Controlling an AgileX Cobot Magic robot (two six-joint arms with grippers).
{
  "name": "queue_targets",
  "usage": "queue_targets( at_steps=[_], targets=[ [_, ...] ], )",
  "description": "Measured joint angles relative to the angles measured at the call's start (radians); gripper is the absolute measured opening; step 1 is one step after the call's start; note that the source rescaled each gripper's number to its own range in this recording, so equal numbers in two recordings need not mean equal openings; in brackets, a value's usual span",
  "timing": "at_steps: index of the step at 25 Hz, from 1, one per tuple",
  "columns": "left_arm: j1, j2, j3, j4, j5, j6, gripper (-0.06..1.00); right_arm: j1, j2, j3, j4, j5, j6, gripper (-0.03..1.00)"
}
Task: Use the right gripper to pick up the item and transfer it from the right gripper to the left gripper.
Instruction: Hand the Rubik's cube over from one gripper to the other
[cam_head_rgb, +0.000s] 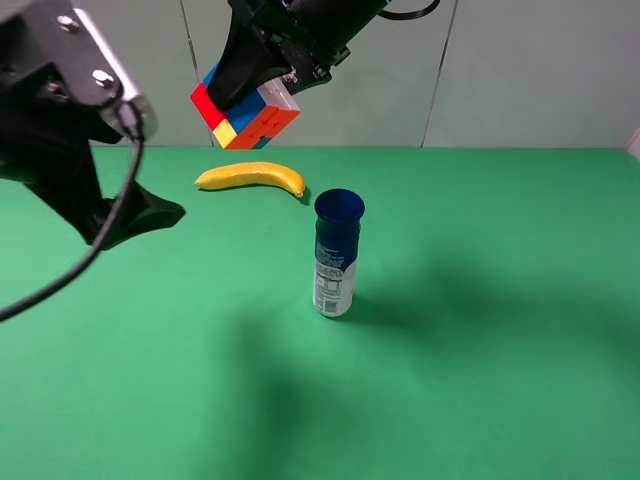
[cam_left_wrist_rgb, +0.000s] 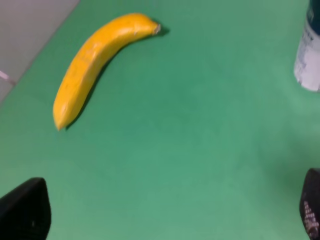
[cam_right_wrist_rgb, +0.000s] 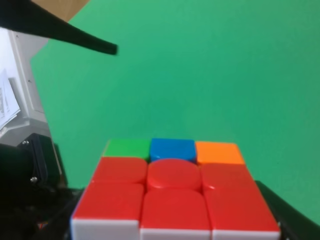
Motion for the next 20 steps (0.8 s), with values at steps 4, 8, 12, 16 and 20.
queue_targets(
  at_steps=[4, 8, 12, 16, 20],
  targets=[
    [-0.053, 0.059, -0.024, 0.024, -0.044, -0.006, 1.00, 0.000, 0.000, 0.000, 0.000, 0.002, 0.002, 0.06],
    [-0.063, 0.094, -0.058, 0.027, -0.101, -0.015, 1.00, 0.000, 0.000, 0.000, 0.000, 0.007, 0.003, 0.06],
    [-0.063, 0.108, -0.083, 0.028, -0.133, -0.018, 0.99, 0.000, 0.000, 0.000, 0.000, 0.013, 0.003, 0.06],
    [-0.068, 0.111, -0.085, 0.028, -0.151, -0.018, 0.99, 0.000, 0.000, 0.000, 0.000, 0.016, 0.003, 0.06],
    [-0.120, 0.114, -0.085, 0.031, -0.174, 0.007, 0.99, 0.000, 0.000, 0.000, 0.003, 0.016, 0.003, 0.06]
  ],
)
